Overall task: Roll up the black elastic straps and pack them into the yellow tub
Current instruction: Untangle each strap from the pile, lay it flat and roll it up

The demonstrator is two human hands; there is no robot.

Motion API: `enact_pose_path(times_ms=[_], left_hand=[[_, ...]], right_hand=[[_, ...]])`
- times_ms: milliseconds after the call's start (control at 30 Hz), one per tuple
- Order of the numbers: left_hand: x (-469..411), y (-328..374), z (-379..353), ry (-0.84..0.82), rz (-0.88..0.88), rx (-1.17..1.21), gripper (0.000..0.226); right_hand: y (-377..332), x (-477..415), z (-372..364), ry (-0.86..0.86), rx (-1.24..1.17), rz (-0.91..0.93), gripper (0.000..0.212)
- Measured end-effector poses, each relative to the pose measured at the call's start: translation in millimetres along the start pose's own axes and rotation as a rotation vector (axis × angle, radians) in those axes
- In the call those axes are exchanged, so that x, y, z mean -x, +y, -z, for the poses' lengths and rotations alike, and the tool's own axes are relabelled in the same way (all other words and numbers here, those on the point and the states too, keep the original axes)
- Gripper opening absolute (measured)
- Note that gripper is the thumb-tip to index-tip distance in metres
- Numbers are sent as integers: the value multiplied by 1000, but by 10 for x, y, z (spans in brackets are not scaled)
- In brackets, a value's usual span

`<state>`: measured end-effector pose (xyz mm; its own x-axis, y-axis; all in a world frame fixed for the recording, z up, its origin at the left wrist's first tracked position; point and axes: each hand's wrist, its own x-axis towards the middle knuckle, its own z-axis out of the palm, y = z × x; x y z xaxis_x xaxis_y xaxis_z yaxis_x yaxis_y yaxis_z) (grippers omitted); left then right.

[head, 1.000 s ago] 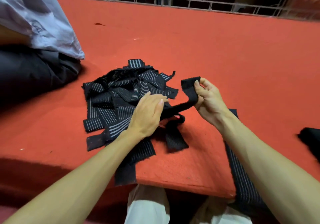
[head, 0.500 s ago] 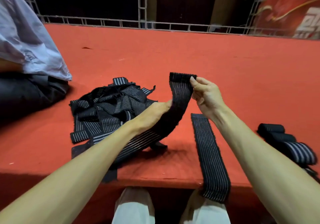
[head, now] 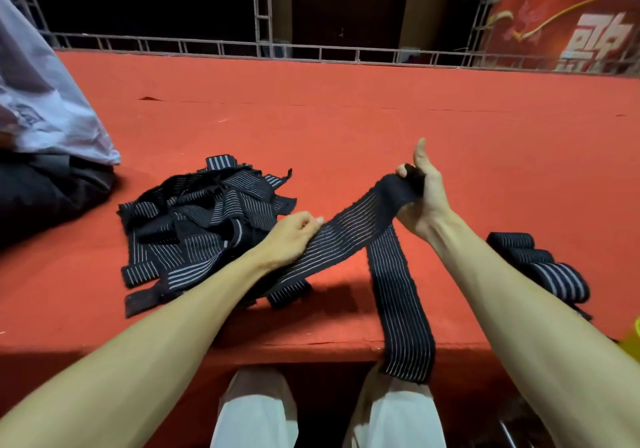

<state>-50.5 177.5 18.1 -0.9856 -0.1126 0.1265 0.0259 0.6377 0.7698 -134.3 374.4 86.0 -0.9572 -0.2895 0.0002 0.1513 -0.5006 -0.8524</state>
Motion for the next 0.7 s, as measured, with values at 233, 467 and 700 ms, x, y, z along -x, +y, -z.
enact_pose_path(times_ms=[233,467,700], left_hand=[[229,-346,179,-299,58,50,26],[434,-1062,324,-373,152,-126,16],[328,-903,65,-22,36,164,11]], right_hand=[[308,-91,240,228,305,-75,21],[804,-156,120,71,674,-76,16],[1249,-83,-402,-454,1327,166,29]])
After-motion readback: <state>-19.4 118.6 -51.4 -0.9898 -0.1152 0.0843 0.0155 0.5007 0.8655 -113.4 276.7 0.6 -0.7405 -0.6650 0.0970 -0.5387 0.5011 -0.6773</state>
